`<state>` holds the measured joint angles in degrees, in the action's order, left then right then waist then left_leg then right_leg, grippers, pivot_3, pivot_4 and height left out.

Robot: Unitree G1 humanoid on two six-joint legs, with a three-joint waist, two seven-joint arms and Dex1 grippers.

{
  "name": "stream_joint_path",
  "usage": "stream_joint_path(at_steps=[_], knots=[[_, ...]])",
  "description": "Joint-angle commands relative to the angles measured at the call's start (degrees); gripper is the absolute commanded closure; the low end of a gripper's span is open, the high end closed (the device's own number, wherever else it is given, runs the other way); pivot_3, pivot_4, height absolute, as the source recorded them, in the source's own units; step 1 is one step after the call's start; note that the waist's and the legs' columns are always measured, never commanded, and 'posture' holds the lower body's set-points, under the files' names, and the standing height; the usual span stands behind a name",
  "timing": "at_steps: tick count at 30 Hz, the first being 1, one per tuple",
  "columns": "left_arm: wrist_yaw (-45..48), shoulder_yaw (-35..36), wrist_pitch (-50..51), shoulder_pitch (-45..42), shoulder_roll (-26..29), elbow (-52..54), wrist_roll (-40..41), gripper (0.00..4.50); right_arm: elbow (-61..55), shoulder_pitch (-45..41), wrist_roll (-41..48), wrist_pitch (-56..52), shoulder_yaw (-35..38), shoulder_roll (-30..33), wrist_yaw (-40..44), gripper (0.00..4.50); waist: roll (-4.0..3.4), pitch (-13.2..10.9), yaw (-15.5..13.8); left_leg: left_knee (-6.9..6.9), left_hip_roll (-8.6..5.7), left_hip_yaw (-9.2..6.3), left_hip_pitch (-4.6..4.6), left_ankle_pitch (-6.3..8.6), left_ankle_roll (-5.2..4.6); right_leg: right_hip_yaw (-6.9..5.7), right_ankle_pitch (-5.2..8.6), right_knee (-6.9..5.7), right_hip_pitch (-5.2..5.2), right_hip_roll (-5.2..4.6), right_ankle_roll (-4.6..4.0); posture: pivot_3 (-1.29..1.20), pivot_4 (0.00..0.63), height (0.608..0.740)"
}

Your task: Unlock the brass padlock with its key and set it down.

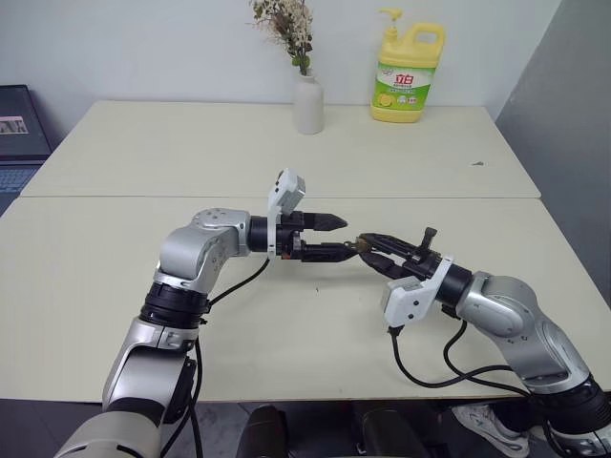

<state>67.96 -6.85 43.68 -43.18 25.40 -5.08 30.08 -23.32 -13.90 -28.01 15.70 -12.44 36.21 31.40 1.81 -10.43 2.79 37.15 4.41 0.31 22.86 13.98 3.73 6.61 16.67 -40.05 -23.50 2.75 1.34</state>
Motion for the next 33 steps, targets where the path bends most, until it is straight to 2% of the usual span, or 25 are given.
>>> stream_joint_path(at_steps=[1, 16, 20, 30, 33], knots=[[-0.52, 0.76, 1.45, -1.11, 0.07, 2.45, 1.84, 0.28, -1.92, -0.55, 0.85, 0.67, 0.58, -0.19, 0.19, 3.56, 0.0, 0.0, 0.0, 0.0, 0.0, -0.01, 0.0, 0.0, 0.0, -0.01, 0.0, 0.0, 0.0, 0.0, 0.0, 0.0, 0.15, 0.74], [0.4, -2.27, 0.09, -1.36, -0.75, 2.05, 0.8, 0.28, -2.52, -0.88, 1.22, 1.27, 0.53, -1.05, 0.67, 3.56, 0.0, 0.0, -0.06, 0.02, 0.0, -0.02, 0.0, 0.0, 0.01, -0.01, 0.0, -0.01, 0.01, 0.0, 0.0, 0.0, 0.15, 0.74], [0.82, -2.27, -0.36, -1.8, -0.7, 0.91, 0.41, 1.15, -2.79, -0.74, 1.26, 1.29, 0.54, -1.07, 0.85, 3.56, 0.0, 0.0, -0.05, 0.02, 0.0, -0.02, 0.0, 0.0, 0.0, -0.02, 0.0, -0.01, 0.01, 0.0, 0.0, 0.0, 0.15, 0.74], [1.74, -2.57, -0.28, -1.46, -0.4, 1.16, 0.53, 4.3, -2.9, -0.93, 1.49, 1.49, 0.39, -1.26, 1.04, 3.56, 0.0, 0.0, -0.05, 0.02, 0.0, -0.02, 0.0, 0.0, 0.01, -0.01, 0.0, -0.01, 0.01, 0.0, 0.0, 0.0, 0.15, 0.74], [1.71, -2.45, -0.27, -1.36, -0.52, 1.2, 0.49, 4.34, -2.86, -1.11, 1.59, 1.54, 0.31, -1.4, 1.02, 3.56, 0.0, 0.0, -0.05, 0.02, 0.0, -0.02, 0.0, 0.0, 0.01, -0.02, 0.0, -0.01, 0.02, 0.0, 0.0, 0.0, 0.15, 0.74]])
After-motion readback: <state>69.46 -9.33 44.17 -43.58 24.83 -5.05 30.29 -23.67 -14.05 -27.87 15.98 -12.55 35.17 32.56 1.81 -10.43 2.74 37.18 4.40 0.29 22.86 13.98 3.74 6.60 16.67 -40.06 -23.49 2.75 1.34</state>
